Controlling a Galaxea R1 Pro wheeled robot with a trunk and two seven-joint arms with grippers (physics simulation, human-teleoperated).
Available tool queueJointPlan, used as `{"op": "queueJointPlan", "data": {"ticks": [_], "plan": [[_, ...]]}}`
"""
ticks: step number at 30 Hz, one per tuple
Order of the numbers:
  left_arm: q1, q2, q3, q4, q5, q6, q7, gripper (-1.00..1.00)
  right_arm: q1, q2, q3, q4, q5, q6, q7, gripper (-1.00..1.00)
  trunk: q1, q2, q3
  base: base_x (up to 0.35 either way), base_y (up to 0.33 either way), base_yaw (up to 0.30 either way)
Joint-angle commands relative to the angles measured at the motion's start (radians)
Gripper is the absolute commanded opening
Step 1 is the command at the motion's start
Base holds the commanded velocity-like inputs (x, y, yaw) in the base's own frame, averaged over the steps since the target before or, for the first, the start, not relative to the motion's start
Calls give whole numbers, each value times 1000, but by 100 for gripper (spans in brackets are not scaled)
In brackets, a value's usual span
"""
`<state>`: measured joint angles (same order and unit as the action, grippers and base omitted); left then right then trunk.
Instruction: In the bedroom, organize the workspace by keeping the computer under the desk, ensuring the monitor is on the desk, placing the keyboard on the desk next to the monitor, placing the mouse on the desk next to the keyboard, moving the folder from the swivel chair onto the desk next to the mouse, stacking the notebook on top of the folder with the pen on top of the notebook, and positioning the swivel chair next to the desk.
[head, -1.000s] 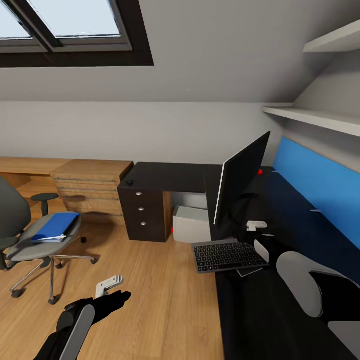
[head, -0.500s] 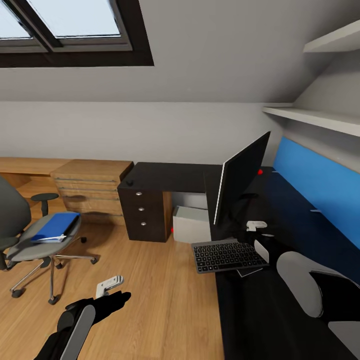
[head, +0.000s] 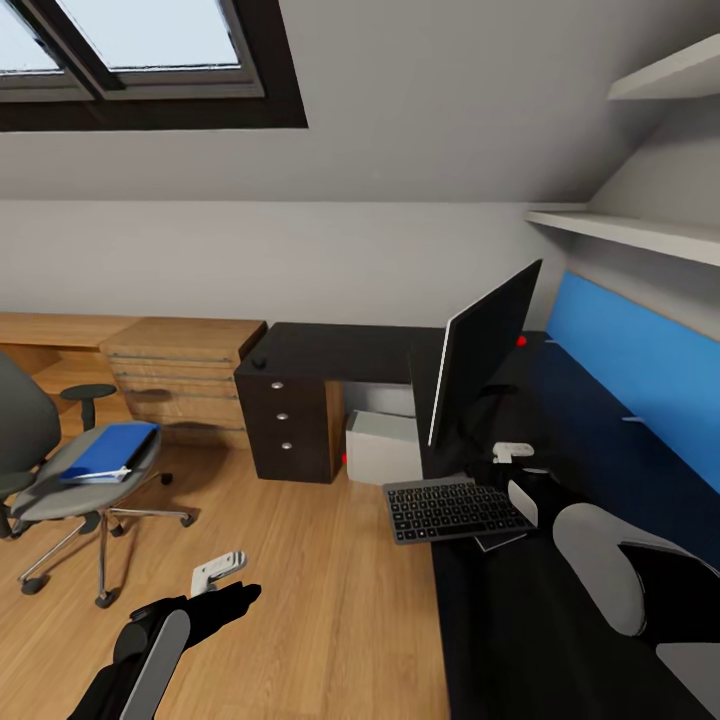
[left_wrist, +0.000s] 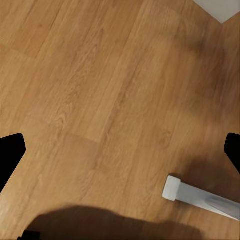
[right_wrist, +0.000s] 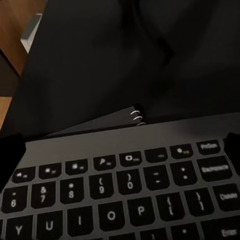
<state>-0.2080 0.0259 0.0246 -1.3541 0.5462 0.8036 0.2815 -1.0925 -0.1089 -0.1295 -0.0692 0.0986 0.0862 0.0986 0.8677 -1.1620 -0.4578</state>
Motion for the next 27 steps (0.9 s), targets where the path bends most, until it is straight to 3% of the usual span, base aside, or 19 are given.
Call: {"op": "queueJointPlan", "data": {"ticks": [1,27], "plan": [[-1,0,0,-1,11,3,8,100,0,0,-9,-2,10,6,4,100,4,-8,-4,0,0,0],[-1,0,0,0,11,3,8,100,-1,0,-9,-1,11,7,4,100,104,-190,-86,0,0,0]]}}
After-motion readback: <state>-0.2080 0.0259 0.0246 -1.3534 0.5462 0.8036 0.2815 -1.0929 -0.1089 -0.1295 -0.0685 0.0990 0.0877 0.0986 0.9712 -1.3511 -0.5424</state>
